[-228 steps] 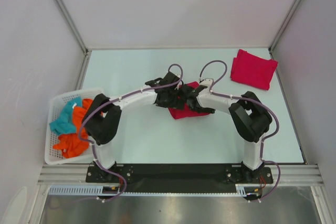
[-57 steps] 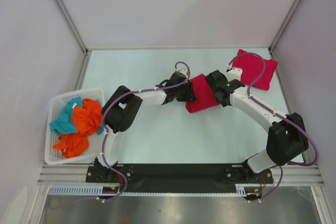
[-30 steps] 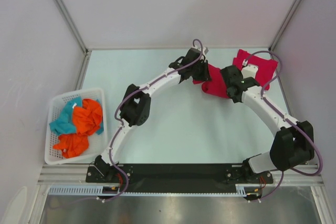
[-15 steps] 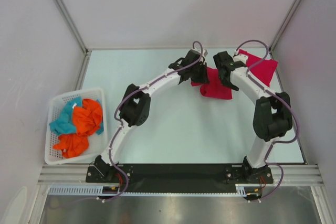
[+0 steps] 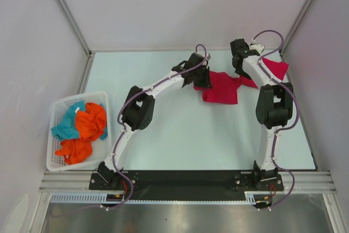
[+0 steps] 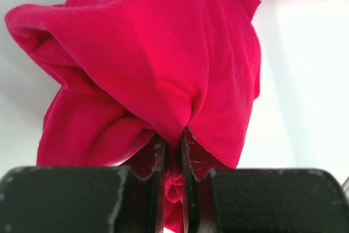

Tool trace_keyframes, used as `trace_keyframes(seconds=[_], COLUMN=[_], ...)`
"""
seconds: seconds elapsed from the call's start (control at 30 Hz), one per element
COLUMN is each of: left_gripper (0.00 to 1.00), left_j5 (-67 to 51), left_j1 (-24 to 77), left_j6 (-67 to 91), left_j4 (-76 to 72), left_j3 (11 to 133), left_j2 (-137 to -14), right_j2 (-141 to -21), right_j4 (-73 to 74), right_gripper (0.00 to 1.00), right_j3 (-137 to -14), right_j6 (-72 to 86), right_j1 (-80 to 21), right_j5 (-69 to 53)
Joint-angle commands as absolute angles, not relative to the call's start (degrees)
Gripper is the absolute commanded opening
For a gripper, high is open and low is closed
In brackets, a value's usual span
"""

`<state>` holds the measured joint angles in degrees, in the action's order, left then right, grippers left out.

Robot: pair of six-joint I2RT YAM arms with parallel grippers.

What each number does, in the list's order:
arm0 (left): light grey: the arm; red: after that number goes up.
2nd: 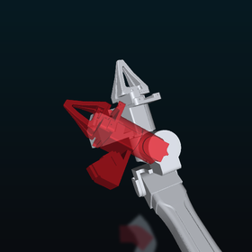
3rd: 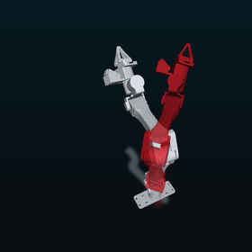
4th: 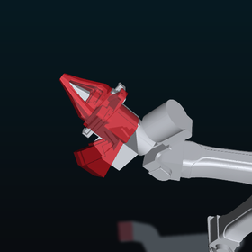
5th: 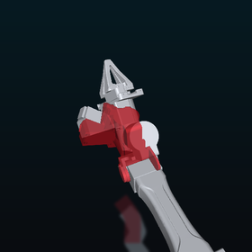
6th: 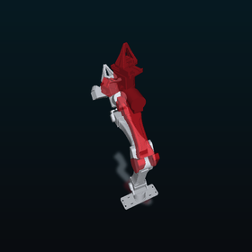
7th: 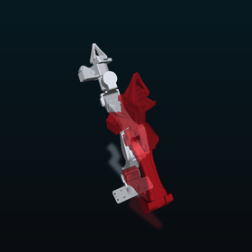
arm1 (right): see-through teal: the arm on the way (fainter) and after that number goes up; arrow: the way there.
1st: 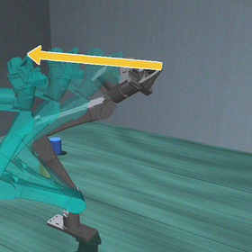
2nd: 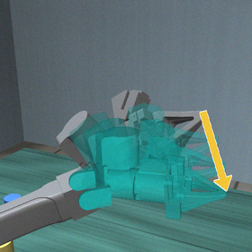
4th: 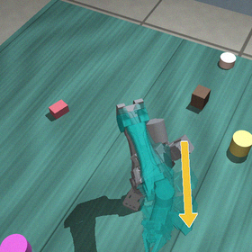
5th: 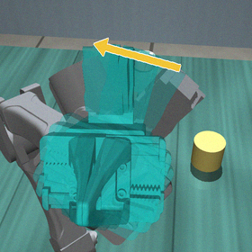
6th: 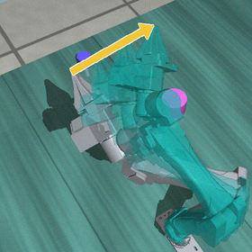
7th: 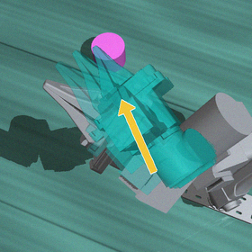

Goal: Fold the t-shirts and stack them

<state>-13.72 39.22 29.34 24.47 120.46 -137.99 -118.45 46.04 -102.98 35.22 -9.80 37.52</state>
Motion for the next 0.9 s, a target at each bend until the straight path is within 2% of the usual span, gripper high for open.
trace_keyframes(seconds=[0.0,0.23,0.47,0.87], left_gripper=[0.13,0.13,0.13,0.13], left_j5=[-13.2,-12.9,-13.0,-12.7], left_j1=[38.5,35.9,34.7,32.8], left_j6=[27.5,27.2,27.0,27.2], left_j4=[21.9,17.8,17.1,15.5], left_j3=[116.6,102.1,97.5,90.4], left_j2=[-130.2,-122.4,-119.1,-112.7], right_j2=[-122.2,-129.0,-132.9,-135.6], right_j4=[47.0,48.3,48.4,47.9], right_gripper=[0.49,0.49,0.48,0.47], right_j3=[-108.5,-116.1,-118.5,-115.5], right_j6=[33.8,33.1,34.2,36.5], right_j1=[-7.3,-3.8,-0.4,-3.3], right_j5=[39.7,41.3,40.3,37.3])
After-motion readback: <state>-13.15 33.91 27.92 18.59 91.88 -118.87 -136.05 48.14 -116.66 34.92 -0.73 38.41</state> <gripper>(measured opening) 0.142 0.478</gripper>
